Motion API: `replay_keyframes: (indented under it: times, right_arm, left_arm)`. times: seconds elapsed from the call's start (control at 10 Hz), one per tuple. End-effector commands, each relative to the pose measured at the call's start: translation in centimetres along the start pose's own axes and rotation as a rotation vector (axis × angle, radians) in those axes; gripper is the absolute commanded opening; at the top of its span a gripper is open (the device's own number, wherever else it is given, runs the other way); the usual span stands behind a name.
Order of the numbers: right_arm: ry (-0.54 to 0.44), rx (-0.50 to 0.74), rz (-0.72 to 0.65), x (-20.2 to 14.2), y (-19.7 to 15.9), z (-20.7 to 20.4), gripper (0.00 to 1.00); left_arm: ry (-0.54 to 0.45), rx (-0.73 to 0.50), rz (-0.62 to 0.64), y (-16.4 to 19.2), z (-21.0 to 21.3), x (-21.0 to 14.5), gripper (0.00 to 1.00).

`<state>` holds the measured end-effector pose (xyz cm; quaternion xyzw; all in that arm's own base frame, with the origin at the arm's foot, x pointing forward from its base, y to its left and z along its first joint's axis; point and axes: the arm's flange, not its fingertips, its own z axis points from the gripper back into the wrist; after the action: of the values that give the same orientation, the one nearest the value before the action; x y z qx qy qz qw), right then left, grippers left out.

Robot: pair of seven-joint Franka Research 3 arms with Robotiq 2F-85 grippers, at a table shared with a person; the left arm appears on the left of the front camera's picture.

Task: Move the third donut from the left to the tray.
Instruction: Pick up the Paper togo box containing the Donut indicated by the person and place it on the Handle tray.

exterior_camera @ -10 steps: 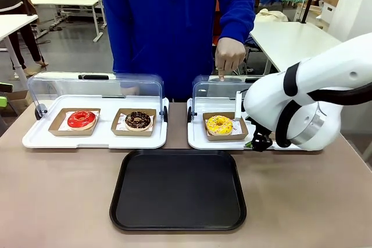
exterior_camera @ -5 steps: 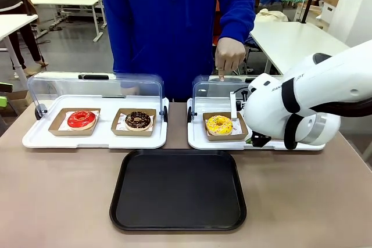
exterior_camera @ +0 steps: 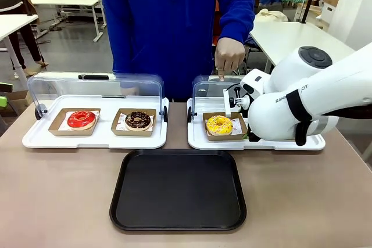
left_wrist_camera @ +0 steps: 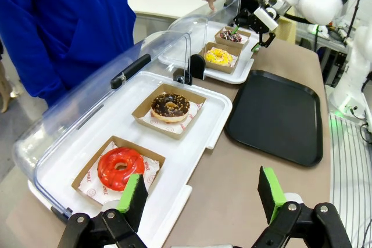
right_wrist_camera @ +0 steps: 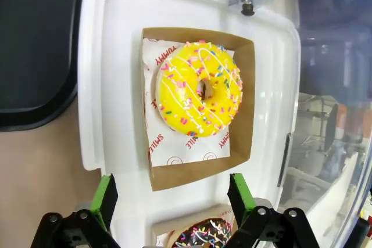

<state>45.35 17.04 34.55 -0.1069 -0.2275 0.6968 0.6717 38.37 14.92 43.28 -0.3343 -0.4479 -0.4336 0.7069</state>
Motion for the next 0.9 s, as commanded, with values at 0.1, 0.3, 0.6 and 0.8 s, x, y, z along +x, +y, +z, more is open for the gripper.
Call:
replay_keyframes:
  times: [0.1, 0.3, 0.6, 0.8]
  right_arm:
    - [0.02, 0.016, 0.009, 1.8, -2.0, -2.4, 1.0]
    - [0.033, 0.029, 0.009, 1.7, -2.4, -3.3, 1.0]
    - [0.059, 0.06, -0.002, 1.2, -2.6, -4.7, 1.0]
    - [0.057, 0.078, -0.008, 0.8, -2.7, -5.7, 1.0]
  left_arm:
    - [-0.009, -0.008, -0.013, -0.1, 0.1, 0.2, 1.0]
    - [-0.009, -0.008, -0.013, -0.1, 0.1, 0.2, 1.0]
    - [-0.009, -0.008, -0.013, -0.1, 0.1, 0.2, 1.0]
    - [-0.009, -0.008, -0.013, -0.1, 0.1, 0.2, 1.0]
